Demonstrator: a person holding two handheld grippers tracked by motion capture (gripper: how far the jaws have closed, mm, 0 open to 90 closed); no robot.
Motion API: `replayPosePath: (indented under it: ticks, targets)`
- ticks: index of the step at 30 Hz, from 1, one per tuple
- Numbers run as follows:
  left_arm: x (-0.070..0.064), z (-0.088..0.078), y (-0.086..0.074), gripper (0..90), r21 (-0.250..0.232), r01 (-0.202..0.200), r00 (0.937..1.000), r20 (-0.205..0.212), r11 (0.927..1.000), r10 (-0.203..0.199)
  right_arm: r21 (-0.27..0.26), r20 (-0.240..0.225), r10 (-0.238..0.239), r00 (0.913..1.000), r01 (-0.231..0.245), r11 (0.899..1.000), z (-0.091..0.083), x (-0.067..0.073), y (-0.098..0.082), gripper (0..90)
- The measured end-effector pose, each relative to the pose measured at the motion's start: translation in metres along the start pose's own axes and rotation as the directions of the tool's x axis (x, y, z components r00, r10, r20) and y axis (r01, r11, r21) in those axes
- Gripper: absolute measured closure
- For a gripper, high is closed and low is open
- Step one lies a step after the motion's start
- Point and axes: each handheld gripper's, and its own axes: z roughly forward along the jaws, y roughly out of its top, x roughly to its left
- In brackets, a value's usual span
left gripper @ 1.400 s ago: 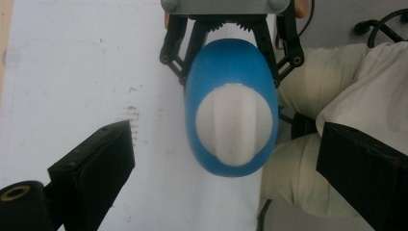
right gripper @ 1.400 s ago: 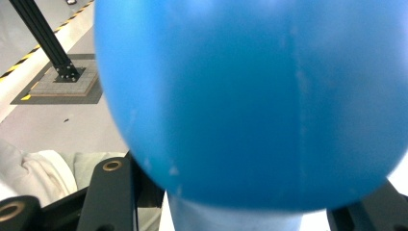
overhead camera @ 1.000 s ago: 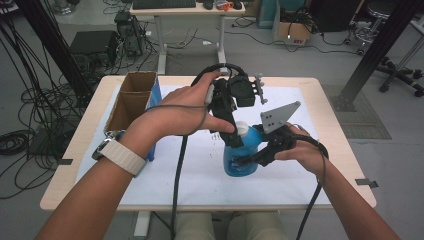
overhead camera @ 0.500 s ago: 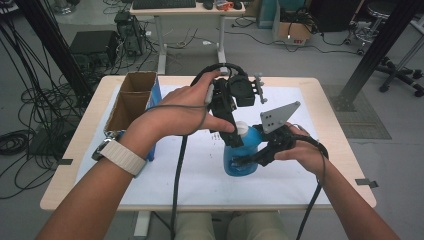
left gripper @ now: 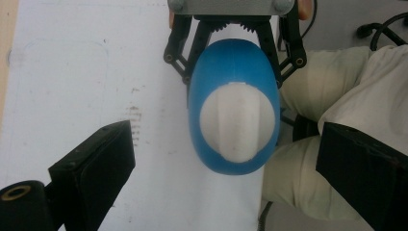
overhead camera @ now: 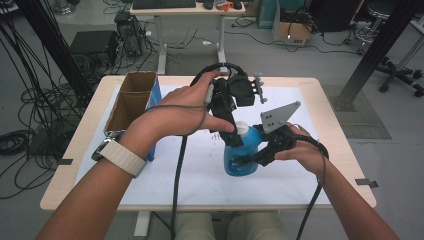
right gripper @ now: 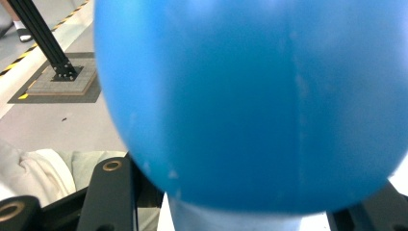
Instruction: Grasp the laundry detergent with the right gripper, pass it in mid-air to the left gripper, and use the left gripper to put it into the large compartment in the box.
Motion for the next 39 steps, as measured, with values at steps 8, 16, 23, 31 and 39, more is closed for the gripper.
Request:
replayPosePath:
  ticks: [8,16,23,31,39]
  targets:
    - [0.0001,-0.0001,-0.0009,6.7,-0.005,0.002,1.0000,-0.003,1.0000,-0.002,0.002,0.008,-0.001,1.0000,0.001,1.000,0.0006,-0.0009,-0.0004,42.3]
    - [0.0000,-0.0001,-0.0010,6.7,-0.003,0.003,1.0000,-0.001,1.0000,-0.003,0.002,0.004,-0.001,1.0000,0.001,1.000,0.0007,-0.0005,0.0001,42.4]
    - [-0.0001,0.0003,-0.0012,6.6,-0.004,0.005,1.0000,0.000,1.0000,-0.005,-0.005,0.010,0.003,0.9999,-0.003,1.000,0.0011,0.0001,0.0002,42.3]
    - [-0.0002,-0.0002,-0.0012,6.7,-0.005,0.005,1.0000,-0.002,1.0000,-0.005,-0.003,0.010,0.006,0.9999,-0.006,1.000,0.0010,-0.0002,-0.0001,42.3]
    - [-0.0001,0.0004,-0.0016,6.7,-0.008,0.007,1.0000,-0.002,0.9999,-0.007,-0.001,0.007,0.006,1.0000,-0.006,1.000,0.0016,-0.0001,-0.0001,42.3]
